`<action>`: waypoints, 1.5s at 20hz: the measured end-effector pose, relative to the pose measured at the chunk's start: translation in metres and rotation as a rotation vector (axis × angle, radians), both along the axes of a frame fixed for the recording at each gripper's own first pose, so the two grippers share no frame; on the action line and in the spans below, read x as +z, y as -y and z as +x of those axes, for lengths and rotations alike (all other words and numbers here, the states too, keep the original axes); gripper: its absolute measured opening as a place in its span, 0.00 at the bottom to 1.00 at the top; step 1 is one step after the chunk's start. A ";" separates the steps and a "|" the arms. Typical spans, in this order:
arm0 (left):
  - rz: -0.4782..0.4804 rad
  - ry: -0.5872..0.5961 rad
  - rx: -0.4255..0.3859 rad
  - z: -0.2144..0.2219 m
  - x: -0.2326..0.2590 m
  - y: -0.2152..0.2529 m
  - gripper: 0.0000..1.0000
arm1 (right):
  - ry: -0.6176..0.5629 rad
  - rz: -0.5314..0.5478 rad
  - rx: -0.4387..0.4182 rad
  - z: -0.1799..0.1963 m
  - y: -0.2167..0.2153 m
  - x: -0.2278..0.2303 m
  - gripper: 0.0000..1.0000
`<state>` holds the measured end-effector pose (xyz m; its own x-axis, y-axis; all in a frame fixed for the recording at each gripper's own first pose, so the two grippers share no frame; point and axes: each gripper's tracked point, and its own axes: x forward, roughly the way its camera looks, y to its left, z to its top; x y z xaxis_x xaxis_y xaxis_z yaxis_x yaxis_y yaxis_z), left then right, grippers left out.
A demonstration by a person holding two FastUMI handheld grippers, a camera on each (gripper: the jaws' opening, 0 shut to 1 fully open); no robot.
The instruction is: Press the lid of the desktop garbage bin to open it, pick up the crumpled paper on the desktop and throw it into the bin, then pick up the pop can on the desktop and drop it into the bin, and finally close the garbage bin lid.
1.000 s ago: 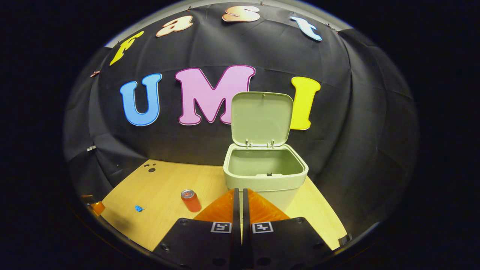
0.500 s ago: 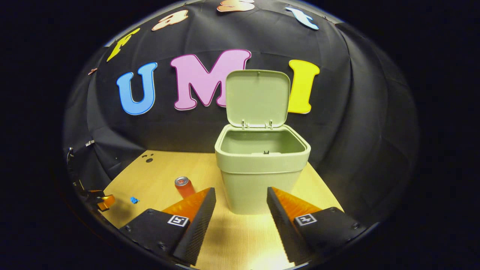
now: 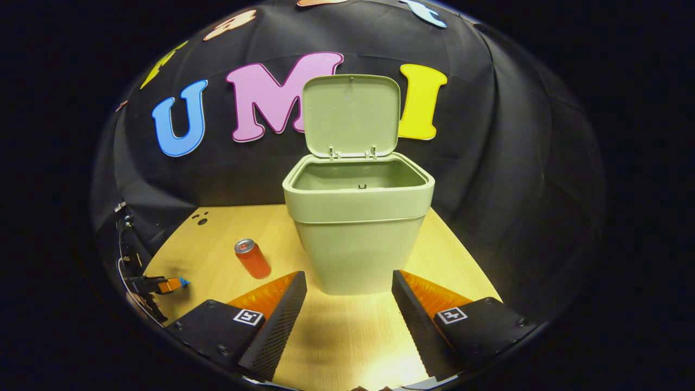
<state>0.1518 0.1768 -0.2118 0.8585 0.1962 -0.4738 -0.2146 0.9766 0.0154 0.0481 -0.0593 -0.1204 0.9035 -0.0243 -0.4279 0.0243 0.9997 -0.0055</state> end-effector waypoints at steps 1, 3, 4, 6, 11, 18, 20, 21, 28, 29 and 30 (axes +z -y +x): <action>0.006 -0.015 -0.001 0.006 -0.006 -0.002 0.95 | -0.014 0.002 -0.007 -0.001 0.003 -0.004 0.99; 0.017 -0.035 -0.005 0.016 -0.013 -0.003 0.95 | -0.030 0.009 -0.017 0.001 0.005 -0.008 0.99; 0.021 -0.047 -0.001 0.020 -0.017 -0.004 0.95 | -0.036 0.009 -0.019 0.001 0.005 -0.010 0.99; 0.021 -0.062 0.013 0.024 -0.022 -0.003 0.95 | -0.043 0.003 -0.017 0.003 0.007 -0.013 1.00; 0.003 -0.082 0.056 0.029 -0.037 0.000 0.89 | -0.063 0.001 -0.007 0.008 0.006 -0.023 1.00; 0.037 -0.079 0.039 0.033 -0.038 0.009 0.53 | -0.088 0.053 0.010 0.007 -0.005 -0.036 0.99; 0.063 -0.090 0.029 0.034 -0.038 0.011 0.40 | -0.089 0.044 0.023 0.007 -0.005 -0.039 0.99; 0.061 -0.088 0.015 0.034 -0.036 0.013 0.36 | -0.094 0.036 0.026 0.006 -0.005 -0.042 0.99; 0.083 -0.027 -0.035 0.039 -0.006 0.026 0.32 | -0.121 0.041 0.049 -0.002 -0.007 -0.055 0.99; 0.086 -0.011 -0.051 0.040 0.004 0.030 0.32 | -0.123 0.040 0.052 -0.001 -0.007 -0.055 0.99; 0.084 0.011 -0.071 0.041 0.016 0.037 0.32 | -0.122 0.049 0.056 -0.001 -0.008 -0.056 0.99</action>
<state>0.1927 0.1399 -0.1954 0.8766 0.1736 -0.4487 -0.1459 0.9846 0.0959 0.0467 -0.0510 -0.1764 0.8439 0.0482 -0.5344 -0.0291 0.9986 0.0441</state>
